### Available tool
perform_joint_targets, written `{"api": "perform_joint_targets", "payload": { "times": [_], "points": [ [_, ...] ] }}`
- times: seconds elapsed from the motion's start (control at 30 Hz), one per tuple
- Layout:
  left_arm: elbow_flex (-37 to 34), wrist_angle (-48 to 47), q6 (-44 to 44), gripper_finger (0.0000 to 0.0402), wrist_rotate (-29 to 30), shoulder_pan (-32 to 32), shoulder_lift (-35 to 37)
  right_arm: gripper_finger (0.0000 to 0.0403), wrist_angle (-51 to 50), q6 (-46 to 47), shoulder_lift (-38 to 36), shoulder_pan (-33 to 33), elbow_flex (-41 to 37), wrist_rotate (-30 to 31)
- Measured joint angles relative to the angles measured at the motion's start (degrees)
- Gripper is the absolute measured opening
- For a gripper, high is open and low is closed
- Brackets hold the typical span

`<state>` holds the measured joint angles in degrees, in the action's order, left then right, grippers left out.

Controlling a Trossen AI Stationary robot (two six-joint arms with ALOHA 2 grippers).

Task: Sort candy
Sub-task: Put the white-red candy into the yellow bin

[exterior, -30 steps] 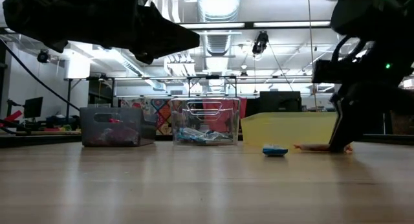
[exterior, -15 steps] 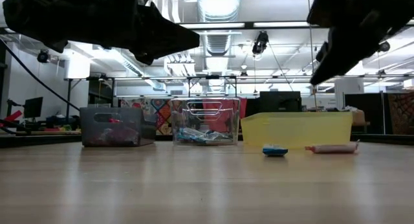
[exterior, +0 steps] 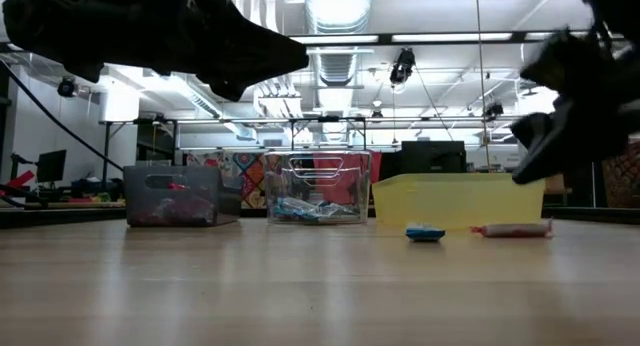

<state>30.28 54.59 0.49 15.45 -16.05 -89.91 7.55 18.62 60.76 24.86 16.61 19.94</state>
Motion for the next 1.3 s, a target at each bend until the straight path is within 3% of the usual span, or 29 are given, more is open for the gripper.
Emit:
{"api": "perform_joint_targets", "payload": {
  "times": [0.13, 0.23, 0.6, 0.8, 1.07, 1.3],
  "points": [
    [0.00, 0.04, 0.00, 0.0078, 0.00, 0.00, 0.00, 0.0009, 7.24, 0.39, -0.29, 0.92, -4.81, 4.08],
    [0.00, 0.17, 0.00, 0.0078, 0.01, 0.00, 0.00, 0.0020, 6.74, 0.89, 0.15, 0.88, -5.34, 4.34],
    [0.85, 0.33, 0.00, 0.0078, 0.01, 0.00, 0.00, 0.0133, 7.86, 0.98, 5.69, 0.77, -4.93, 6.44],
    [0.85, 0.33, 0.01, 0.0078, 0.01, 0.00, 0.00, 0.0161, 14.48, 0.73, 12.38, 0.63, -4.93, 5.62],
    [0.85, 0.33, -0.15, 0.0078, 0.01, 0.00, 0.00, 0.0126, 16.34, 2.57, 19.15, 0.66, -2.93, 6.19],
    [0.85, 0.31, -0.39, 0.0078, 0.01, 0.00, 0.00, 0.0032, 15.70, 2.38, 19.95, 0.66, -2.52, 5.13]
  ]
}}
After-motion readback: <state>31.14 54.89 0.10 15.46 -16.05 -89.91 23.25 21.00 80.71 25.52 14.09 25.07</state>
